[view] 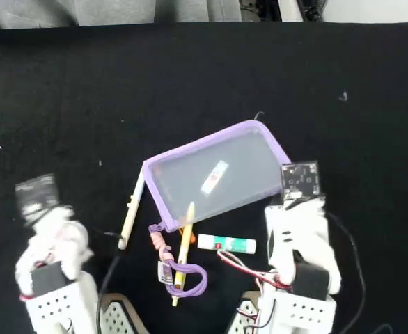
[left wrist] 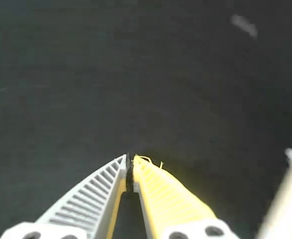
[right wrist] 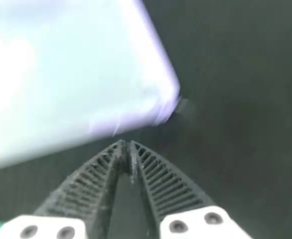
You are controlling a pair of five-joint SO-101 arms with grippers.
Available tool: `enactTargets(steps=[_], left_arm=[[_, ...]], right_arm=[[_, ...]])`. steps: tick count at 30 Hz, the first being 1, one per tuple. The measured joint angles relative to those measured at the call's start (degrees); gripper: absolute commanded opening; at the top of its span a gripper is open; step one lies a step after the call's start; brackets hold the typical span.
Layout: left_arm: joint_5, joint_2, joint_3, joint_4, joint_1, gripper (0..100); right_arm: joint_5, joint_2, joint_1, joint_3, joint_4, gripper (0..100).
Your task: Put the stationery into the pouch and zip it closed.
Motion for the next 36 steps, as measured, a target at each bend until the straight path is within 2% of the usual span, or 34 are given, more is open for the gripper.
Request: enactTargets(steps=[4,7,11,14,19,22,27,31,36], left_arm=[[0.0,0.0,0.1,-3.1,-16.9,3],[0.0,0.0,0.1,-3.3,-27.3,3],[-2.1,0.0,0.1,-3.3,-36.7,3],[-7.5,0.0,0.1,-3.3,-40.8,3],[-14.4,0.0,0.1,-4.7,-46.5,3],[-14.8,0.0,0.1,-7.6,-49.7,3],[-15.1,0.1,0.1,-15.6,-54.8,3],[-15.1,0.1,0.1,-24.2,-58.0,3],[-15.1,0.1,0.1,-33.8,-58.3,3]], right_arm=[[-0.1,0.0,-0.7,-7.5,0.0,18.1],[-0.1,0.0,-4.3,-13.2,3.5,19.1],[0.0,0.0,-12.8,-17.9,6.6,19.1],[0.0,0.3,-19.8,-18.8,7.0,19.2],[0.0,15.1,-31.6,-25.3,8.8,19.2],[-0.4,28.0,-39.7,-33.1,10.9,19.2],[-7.3,50.0,-50.5,-50.2,16.5,19.1],[-9.0,64.0,-54.9,-60.7,20.4,18.8],[-9.6,73.6,-60.8,-66.4,20.7,19.1]])
